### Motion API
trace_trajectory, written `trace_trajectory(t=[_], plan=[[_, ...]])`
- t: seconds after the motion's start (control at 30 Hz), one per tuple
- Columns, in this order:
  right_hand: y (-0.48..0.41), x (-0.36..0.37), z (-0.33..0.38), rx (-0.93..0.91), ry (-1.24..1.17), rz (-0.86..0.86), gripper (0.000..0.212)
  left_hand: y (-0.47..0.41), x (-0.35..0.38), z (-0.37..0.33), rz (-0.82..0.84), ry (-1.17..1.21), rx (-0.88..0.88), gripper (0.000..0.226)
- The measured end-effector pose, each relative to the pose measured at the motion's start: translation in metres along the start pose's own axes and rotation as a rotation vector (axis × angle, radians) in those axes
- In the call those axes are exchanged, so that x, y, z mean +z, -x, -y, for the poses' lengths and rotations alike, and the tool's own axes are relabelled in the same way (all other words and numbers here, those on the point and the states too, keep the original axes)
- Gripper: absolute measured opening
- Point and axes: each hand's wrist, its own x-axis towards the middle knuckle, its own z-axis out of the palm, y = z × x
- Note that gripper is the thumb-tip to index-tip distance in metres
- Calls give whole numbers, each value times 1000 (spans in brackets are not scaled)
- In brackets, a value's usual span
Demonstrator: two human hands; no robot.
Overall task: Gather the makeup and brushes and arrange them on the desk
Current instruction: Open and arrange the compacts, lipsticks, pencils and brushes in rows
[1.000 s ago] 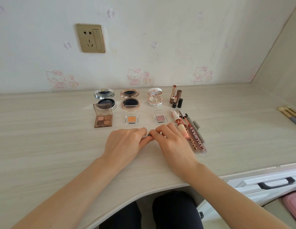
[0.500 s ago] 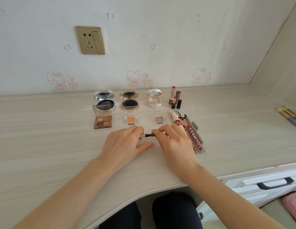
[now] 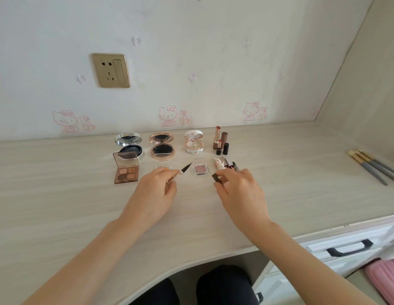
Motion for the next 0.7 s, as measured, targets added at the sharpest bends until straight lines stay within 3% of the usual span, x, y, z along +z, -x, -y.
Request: trace_trajectory(t=[0.13,0.33,0.47,0.7], plan=[[-14,-13,-18,182,-292,43,12,-7,9,-21,-55,165,-129,20],[-26,-30,-48,255,-326,80,5,-18,37,-48,10,254,-182,23],[-30,-38,-71,282,-317,85,17,-25,57,-72,-16,235,-127,14],[-43,-42,-116,293,-181,115,16,-47,95,-116,56,155,33,2]])
